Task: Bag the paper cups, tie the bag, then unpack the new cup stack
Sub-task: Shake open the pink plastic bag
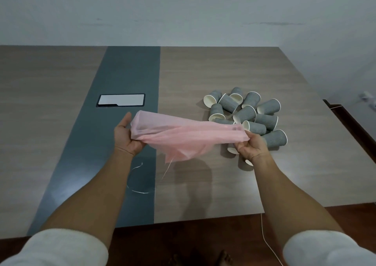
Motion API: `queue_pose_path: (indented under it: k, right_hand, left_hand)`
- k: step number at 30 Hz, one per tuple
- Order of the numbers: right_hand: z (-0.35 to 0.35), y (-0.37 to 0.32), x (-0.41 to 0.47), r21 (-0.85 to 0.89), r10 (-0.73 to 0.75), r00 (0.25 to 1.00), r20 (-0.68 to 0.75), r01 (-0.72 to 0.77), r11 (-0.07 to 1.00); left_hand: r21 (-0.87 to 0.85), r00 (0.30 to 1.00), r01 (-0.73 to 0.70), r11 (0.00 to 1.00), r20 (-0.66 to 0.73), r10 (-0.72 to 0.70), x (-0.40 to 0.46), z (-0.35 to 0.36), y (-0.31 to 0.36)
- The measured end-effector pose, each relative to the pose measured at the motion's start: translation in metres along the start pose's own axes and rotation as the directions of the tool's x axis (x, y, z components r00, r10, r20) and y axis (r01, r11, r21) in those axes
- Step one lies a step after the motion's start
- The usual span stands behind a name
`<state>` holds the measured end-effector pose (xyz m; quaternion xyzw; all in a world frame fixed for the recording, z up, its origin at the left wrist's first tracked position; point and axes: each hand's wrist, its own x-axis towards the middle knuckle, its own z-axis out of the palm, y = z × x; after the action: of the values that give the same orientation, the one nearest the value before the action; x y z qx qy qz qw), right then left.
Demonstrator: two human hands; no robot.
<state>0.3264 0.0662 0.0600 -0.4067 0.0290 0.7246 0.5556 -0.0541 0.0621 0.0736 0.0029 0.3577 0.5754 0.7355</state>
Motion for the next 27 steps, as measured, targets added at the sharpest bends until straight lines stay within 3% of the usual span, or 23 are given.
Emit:
queue_pose_path:
  k: [3, 6, 8, 11, 14, 16, 18, 19, 20, 21, 22, 23, 24, 25, 27]
  right_hand:
    - [-0.001, -0.004, -0.009, -0.151, 0.102, 0.978, 0.180, -0.075, 0.986]
    - [0.002, 0.002, -0.018, -0.445, 0.266, 0.961, 0.080, -0.204, 0.872]
    - [-0.001, 0.006, -0.017, -0.517, 0.317, 0.947, -0.049, -0.296, 0.803]
    - [-0.004, 0.007, -0.020, -0.423, 0.267, 0.963, 0.020, -0.234, 0.876]
    - [-0.001, 0.003, -0.020, -0.134, 0.050, 0.975, 0.216, -0.021, 0.991]
    - [0.007, 0.005, -0.017, -0.076, 0.015, 0.966, 0.258, 0.005, 0.997]
    - [0.012, 0.012, -0.013, -0.103, 0.076, 0.958, 0.275, -0.049, 0.993]
    - [0.014, 0.017, -0.011, -0.121, 0.104, 0.954, 0.281, -0.072, 0.990]
    - [0.015, 0.022, -0.009, -0.127, 0.120, 0.953, 0.278, -0.088, 0.988]
    - [0.015, 0.028, -0.008, -0.137, 0.133, 0.953, 0.271, -0.099, 0.986]
    - [0.015, 0.034, -0.006, -0.154, 0.142, 0.956, 0.259, -0.104, 0.983]
    - [0.013, 0.038, -0.005, -0.170, 0.158, 0.956, 0.248, -0.117, 0.979]
    - [0.011, 0.041, -0.005, -0.181, 0.162, 0.961, 0.224, -0.122, 0.976]
    - [0.008, 0.041, -0.005, -0.195, 0.159, 0.966, 0.204, -0.119, 0.973]
    - [0.005, 0.038, -0.008, -0.286, 0.159, 0.974, 0.159, -0.108, 0.952]
  left_hand:
    - [0.010, 0.998, -0.032, 0.999, 0.054, 0.031, 0.001, -0.005, 0.007]
    - [-0.002, 0.996, -0.094, 0.996, 0.013, 0.094, 0.005, -0.007, 0.015]
    - [0.004, 0.991, -0.126, 0.992, -0.034, 0.126, 0.006, -0.009, 0.020]
    - [0.105, 0.989, -0.116, 0.988, -0.082, 0.125, 0.001, -0.011, 0.026]
    - [0.396, 0.976, 0.087, 0.914, -0.218, 0.002, 0.003, -0.021, 0.022]
    - [0.655, 0.915, 0.275, 0.704, -0.404, 0.019, 0.009, -0.032, 0.016]
    - [0.828, 0.866, 0.303, 0.472, -0.446, 0.226, 0.012, -0.034, 0.004]
    - [0.915, 0.846, 0.219, 0.339, -0.351, 0.402, 0.015, -0.028, -0.004]
    - [0.982, 0.842, 0.076, 0.172, -0.156, 0.516, 0.016, -0.019, -0.012]
    - [0.996, 0.866, -0.087, 0.002, 0.074, 0.495, 0.014, -0.006, -0.023]
    - [0.956, 0.885, -0.247, -0.161, 0.290, 0.364, 0.013, 0.009, -0.038]
    - [0.887, 0.898, -0.317, -0.335, 0.395, 0.195, 0.016, 0.016, -0.052]
    - [0.792, 0.898, -0.365, -0.489, 0.438, 0.039, 0.014, 0.027, -0.069]
    - [0.719, 0.907, -0.344, -0.604, 0.420, -0.016, 0.016, 0.028, -0.080]
    - [0.692, 0.903, -0.286, -0.663, 0.426, 0.055, 0.024, 0.024, -0.094]
